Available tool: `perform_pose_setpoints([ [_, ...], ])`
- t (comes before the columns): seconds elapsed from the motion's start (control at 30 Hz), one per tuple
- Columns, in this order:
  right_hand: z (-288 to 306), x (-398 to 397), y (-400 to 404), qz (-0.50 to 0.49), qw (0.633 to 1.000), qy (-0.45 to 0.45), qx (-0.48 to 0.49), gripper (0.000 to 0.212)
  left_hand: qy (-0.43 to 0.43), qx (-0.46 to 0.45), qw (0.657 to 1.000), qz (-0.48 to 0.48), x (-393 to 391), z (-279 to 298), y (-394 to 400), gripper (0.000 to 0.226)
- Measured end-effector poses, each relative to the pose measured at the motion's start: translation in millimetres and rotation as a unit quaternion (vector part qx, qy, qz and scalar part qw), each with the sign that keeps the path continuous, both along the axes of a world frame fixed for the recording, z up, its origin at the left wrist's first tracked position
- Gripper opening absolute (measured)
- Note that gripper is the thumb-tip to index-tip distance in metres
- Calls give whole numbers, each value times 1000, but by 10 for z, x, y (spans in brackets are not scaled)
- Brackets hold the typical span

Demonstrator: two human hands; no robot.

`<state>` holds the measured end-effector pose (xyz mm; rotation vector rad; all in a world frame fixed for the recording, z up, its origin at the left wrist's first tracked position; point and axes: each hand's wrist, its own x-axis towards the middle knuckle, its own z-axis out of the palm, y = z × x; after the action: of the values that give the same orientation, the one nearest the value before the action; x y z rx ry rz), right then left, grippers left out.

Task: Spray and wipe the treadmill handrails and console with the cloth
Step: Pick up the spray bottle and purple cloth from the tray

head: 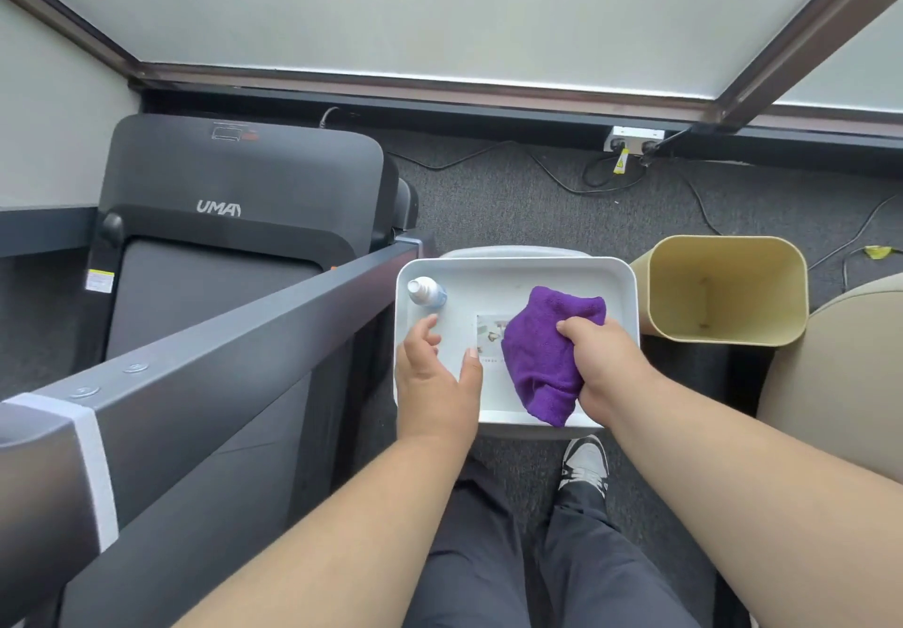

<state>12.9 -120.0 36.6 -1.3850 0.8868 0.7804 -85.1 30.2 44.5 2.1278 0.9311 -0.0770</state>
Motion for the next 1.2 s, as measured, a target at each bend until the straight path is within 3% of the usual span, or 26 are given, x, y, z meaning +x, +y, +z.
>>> perform_pose_setpoints([
  [0.07, -37, -31, 53, -27, 999, 10, 34, 15, -10, 36, 999, 21, 125, -106, 233, 79],
  [0.17, -98, -72, 128, -50, 996, 16, 75, 13, -3, 69, 997, -31, 368, -276, 450, 91],
  [0.4, -178, -186, 160, -50, 994, 11, 99, 15, -15, 55, 995, -85, 656, -558, 604, 65],
  [0.5, -106, -183, 151, -57, 993, 0, 105, 16, -5, 55, 992, -115, 639, -486, 575, 68],
  [0.6, 78, -128, 132, -57, 993, -17, 104, 15, -4, 28, 989, -144, 587, -194, 427, 83],
  [0.73, 410, -3, 25, -26, 995, -18, 90, 18, -4, 66, 971, -228, 560, 355, 207, 91],
  [0.97, 1240, 56, -303, 20, 990, 7, 137, 28, -41, -46, 970, -235, 755, 1562, -196, 94],
  [1.2, 2096, 20, -641, 58, 984, -15, 169, 38, -106, -81, 967, -216, 671, 2366, -423, 68],
])
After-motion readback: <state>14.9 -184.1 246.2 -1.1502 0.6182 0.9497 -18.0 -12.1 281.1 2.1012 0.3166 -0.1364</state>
